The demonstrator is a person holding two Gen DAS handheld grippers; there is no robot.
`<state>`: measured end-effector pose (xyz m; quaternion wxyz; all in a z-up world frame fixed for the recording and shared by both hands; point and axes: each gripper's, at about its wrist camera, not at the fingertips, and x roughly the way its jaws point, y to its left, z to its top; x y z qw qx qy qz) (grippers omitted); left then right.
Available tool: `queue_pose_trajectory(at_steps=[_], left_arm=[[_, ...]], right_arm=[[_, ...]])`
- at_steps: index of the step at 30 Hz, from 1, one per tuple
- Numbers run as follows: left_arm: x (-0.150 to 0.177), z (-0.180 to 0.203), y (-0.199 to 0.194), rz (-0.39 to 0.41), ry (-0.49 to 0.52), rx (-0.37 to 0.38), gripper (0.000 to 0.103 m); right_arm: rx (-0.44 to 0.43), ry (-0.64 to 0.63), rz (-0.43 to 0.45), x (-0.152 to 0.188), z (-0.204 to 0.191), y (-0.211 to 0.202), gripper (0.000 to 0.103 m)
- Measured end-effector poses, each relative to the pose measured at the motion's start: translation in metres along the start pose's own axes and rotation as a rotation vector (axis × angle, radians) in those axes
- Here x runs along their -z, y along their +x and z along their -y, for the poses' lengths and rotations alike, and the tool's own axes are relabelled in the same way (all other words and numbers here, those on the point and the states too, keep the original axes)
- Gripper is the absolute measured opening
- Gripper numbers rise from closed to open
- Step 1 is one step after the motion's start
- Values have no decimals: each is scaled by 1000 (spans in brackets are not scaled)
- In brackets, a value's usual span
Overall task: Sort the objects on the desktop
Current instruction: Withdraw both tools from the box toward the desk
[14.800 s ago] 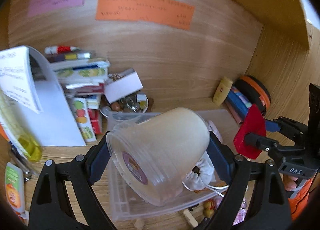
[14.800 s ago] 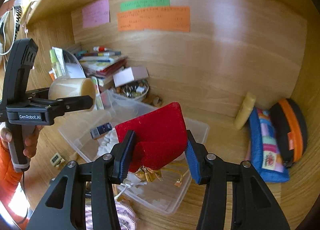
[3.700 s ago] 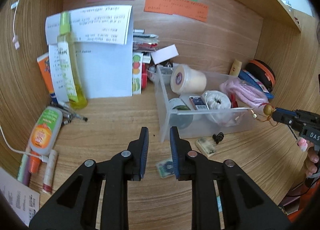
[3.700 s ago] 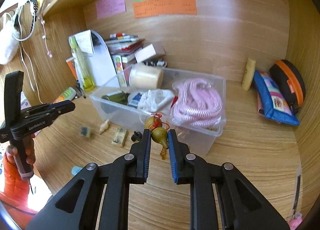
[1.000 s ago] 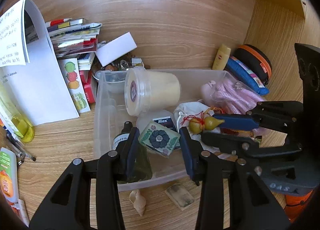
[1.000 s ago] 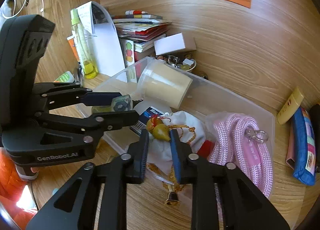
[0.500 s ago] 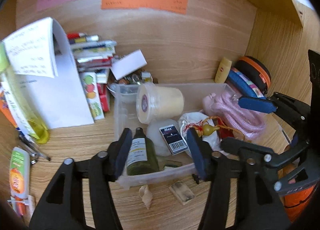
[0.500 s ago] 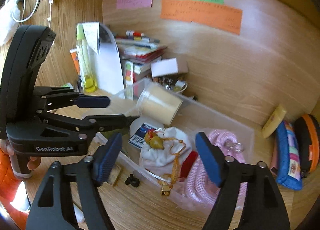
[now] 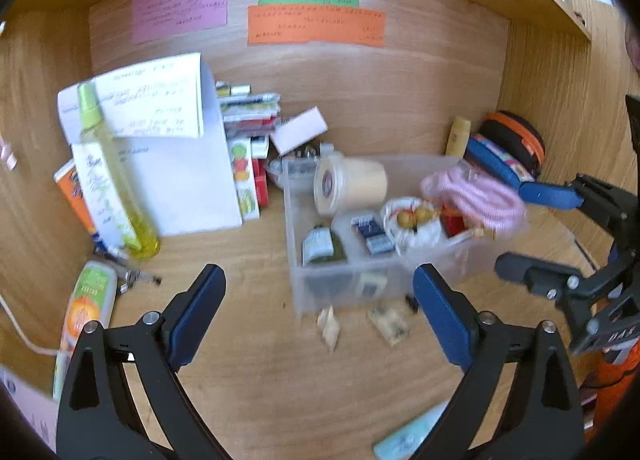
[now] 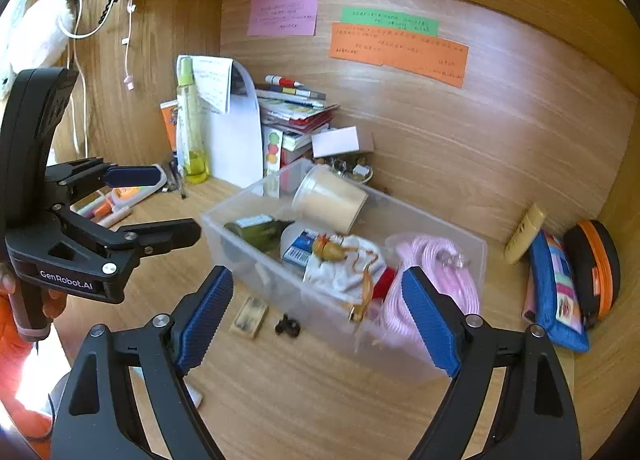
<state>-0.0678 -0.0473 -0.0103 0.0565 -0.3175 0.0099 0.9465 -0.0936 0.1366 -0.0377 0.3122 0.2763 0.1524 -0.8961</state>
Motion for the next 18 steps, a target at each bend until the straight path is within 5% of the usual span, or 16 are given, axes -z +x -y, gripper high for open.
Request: queue_pose_trajectory(at_steps=[18], left_arm=[[87, 42, -1, -197, 17, 93, 96]], right_arm=[[20, 88, -149, 69, -5, -5, 85]])
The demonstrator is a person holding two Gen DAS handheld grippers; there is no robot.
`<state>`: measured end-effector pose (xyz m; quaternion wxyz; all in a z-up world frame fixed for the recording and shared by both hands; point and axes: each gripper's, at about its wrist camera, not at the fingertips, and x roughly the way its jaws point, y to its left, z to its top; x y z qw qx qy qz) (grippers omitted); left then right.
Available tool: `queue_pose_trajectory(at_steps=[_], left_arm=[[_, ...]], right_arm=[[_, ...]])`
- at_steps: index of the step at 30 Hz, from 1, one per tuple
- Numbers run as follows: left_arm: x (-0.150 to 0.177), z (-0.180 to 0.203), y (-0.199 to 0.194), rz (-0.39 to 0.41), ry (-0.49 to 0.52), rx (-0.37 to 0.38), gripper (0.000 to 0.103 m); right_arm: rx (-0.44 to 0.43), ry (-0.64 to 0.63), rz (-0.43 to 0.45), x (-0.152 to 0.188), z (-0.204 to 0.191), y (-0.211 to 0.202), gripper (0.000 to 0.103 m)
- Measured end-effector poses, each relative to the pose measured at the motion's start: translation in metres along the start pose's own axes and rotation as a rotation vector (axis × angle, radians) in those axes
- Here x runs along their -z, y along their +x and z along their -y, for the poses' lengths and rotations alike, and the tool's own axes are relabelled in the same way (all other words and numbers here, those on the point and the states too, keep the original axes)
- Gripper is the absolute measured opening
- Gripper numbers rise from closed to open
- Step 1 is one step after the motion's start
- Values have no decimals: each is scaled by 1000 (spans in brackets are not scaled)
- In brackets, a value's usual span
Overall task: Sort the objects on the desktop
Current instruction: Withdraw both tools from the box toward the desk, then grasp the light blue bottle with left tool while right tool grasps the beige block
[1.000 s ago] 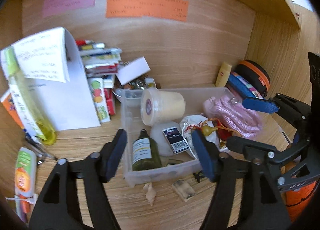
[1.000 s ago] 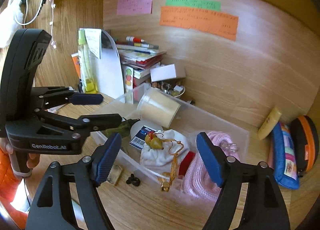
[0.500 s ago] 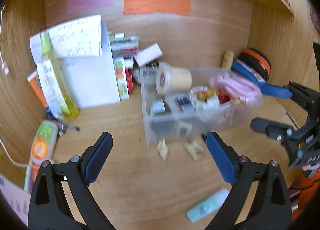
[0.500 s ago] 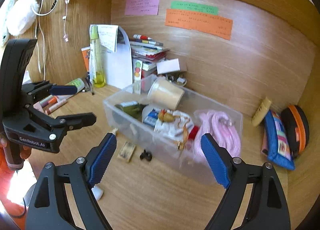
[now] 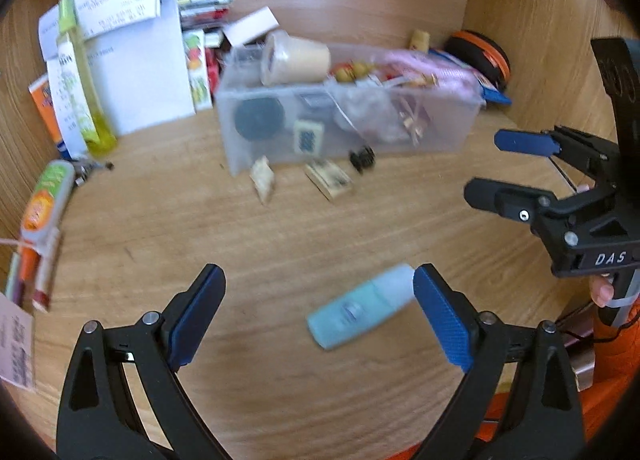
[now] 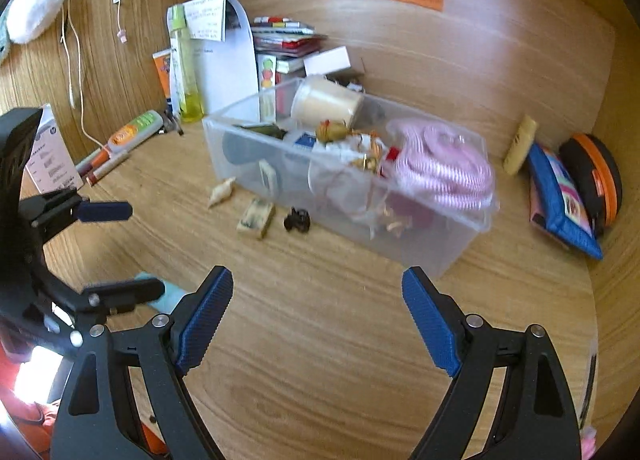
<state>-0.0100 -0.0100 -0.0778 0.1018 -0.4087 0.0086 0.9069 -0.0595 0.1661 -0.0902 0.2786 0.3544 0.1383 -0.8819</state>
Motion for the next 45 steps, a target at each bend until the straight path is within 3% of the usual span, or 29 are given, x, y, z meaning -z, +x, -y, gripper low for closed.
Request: queue_pose_trajectory(at_steps=[3, 10, 15, 19, 21, 23, 27, 36, 42, 45], left_arm=[[4, 8, 8, -24, -16, 17, 96], [8, 17, 17, -24, -121, -26, 96], [14, 26, 17, 19, -168, -116, 96], [23, 40, 20, 67, -139, -227, 96], [28, 42, 17, 94, -151, -239, 96], [30, 41, 16, 105, -151, -240, 93], [29, 34, 11, 119, -153, -241, 73], [36, 0, -1, 135, -202, -205, 73], [32, -24, -13, 173, -228, -211, 73], [28, -34, -19, 196, -236, -216, 73]], right_arm=[[3, 12, -10, 5, 2, 0, 85], [9, 40, -25, 14, 6, -2, 85], [-2, 22, -25, 17, 5, -5, 85], [-13, -5, -30, 18, 3, -4, 85], [-20, -14, -32, 18, 2, -2, 85], [-27, -19, -36, 18, 0, 0, 85], [-37, -17, -52, 15, -3, 10, 85], [-117, 14, -84, -7, -25, 39, 84], [-163, 26, -137, -26, -42, 66, 77], [-169, 31, -171, -31, -46, 79, 58]])
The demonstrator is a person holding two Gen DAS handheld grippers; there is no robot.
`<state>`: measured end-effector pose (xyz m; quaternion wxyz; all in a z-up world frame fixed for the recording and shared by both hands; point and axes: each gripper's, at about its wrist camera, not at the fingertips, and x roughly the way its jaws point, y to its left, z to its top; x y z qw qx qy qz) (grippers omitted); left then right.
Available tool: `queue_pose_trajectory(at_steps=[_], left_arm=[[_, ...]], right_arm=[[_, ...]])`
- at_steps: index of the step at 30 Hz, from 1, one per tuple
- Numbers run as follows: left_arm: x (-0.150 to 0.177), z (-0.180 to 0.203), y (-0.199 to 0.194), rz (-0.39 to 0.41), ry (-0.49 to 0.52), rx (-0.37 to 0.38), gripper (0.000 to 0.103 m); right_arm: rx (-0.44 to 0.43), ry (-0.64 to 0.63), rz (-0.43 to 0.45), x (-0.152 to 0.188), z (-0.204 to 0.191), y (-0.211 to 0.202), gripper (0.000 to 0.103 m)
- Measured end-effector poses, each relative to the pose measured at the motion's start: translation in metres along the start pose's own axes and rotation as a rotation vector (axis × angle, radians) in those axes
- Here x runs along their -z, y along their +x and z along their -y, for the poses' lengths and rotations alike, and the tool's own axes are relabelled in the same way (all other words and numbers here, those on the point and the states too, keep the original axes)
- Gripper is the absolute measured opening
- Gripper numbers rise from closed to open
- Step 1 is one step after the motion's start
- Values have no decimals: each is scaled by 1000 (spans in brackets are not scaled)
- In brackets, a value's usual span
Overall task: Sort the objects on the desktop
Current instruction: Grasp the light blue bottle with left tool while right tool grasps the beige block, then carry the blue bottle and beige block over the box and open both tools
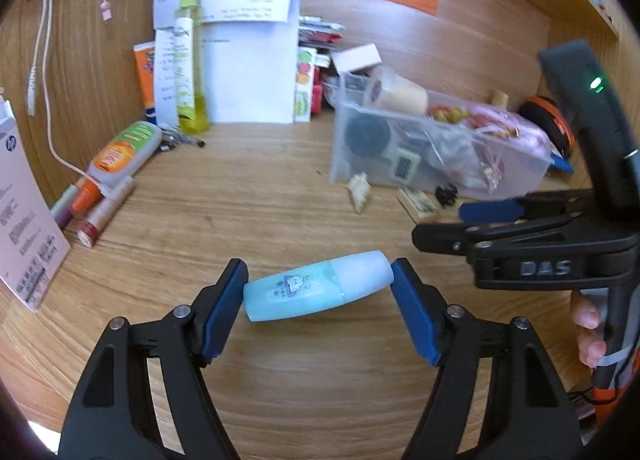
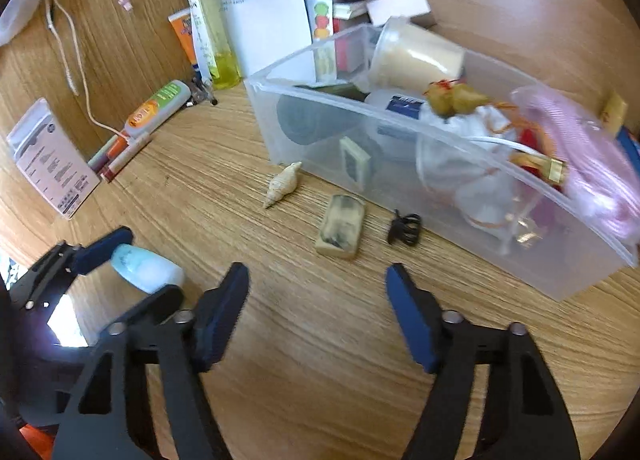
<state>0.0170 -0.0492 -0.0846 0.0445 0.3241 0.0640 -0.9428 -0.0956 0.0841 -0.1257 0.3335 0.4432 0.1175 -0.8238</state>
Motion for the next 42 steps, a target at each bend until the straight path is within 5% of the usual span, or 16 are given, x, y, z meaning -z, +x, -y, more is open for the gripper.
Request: queue_pose_trajectory(at_steps=[3, 11, 14, 20, 31, 42], left_arm=[[-5, -8, -1, 11, -5, 10, 73], [-16, -15, -4, 32, 10, 43, 73], [-20, -16, -4, 37, 12, 52, 73], [-29, -14, -3, 47, 10, 68, 73], [-63, 3, -2, 85, 31, 107, 73], [-107, 34, 21, 98, 95, 163, 73]], right_arm=[[11, 10, -28, -6, -2, 13, 49], [115, -35, -17, -15, -12, 27, 44], [114, -45, -7, -19, -10, 29, 22], [88, -40, 9, -16, -6, 25, 21], [20, 4, 178, -11, 15, -44, 22], [76, 73, 274, -13, 63, -86, 22]])
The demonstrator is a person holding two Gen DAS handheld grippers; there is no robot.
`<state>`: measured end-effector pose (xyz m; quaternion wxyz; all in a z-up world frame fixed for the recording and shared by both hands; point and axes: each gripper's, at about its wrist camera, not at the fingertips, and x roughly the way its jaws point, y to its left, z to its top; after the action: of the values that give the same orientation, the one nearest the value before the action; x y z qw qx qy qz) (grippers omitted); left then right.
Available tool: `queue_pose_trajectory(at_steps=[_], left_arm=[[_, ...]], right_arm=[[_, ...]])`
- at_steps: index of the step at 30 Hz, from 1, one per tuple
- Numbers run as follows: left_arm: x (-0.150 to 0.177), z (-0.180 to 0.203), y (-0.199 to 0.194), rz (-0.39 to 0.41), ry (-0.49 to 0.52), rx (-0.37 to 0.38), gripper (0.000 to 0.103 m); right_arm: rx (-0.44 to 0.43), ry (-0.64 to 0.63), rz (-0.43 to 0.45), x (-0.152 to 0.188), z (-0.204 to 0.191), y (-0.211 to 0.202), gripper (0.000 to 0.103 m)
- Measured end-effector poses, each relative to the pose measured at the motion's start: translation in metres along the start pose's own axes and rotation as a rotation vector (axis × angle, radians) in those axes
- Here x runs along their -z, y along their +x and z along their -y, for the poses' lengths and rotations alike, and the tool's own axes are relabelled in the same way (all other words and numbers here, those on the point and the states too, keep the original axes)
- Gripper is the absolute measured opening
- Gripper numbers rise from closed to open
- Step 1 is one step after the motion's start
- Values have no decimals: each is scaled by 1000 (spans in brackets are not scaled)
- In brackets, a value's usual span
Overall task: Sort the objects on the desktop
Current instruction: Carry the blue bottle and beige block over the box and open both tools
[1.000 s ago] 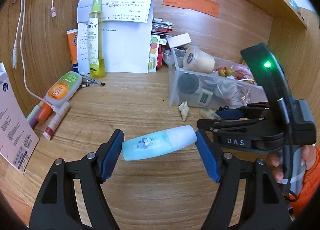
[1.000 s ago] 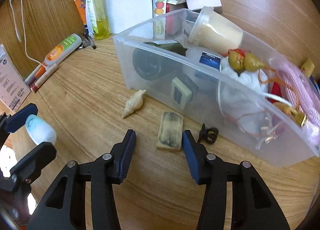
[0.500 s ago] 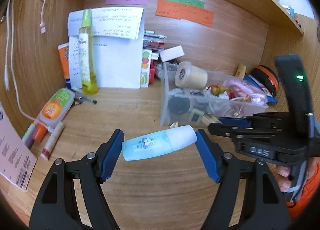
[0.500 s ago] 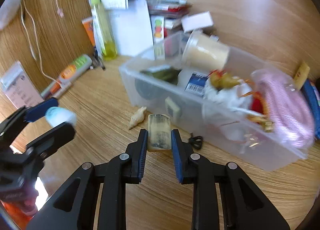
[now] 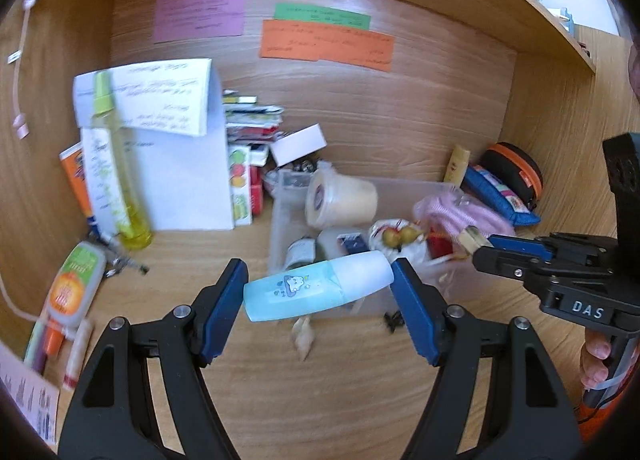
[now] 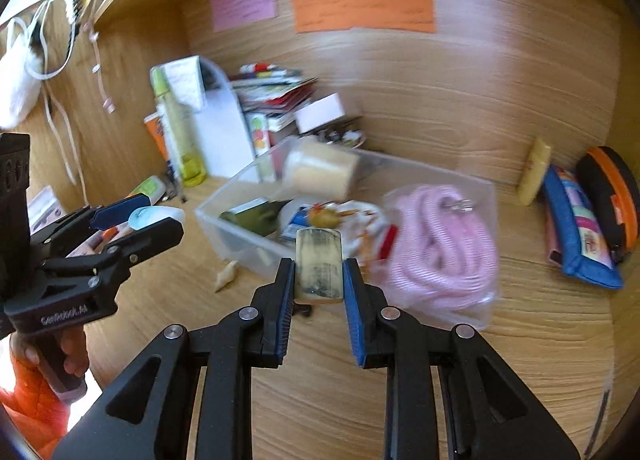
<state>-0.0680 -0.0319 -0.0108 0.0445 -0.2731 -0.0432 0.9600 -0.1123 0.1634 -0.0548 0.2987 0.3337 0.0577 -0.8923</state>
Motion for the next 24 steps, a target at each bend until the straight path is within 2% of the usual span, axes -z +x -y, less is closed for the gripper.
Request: queue_pose_trajectory(at_steps=[12, 24], left_arm=[[-33, 5, 44, -24, 43, 6, 73], [-41, -3, 88, -76, 14, 17, 73]], right_arm=[[42, 23, 47, -23, 29, -2, 22], [25, 56, 9, -37, 37, 39, 22]])
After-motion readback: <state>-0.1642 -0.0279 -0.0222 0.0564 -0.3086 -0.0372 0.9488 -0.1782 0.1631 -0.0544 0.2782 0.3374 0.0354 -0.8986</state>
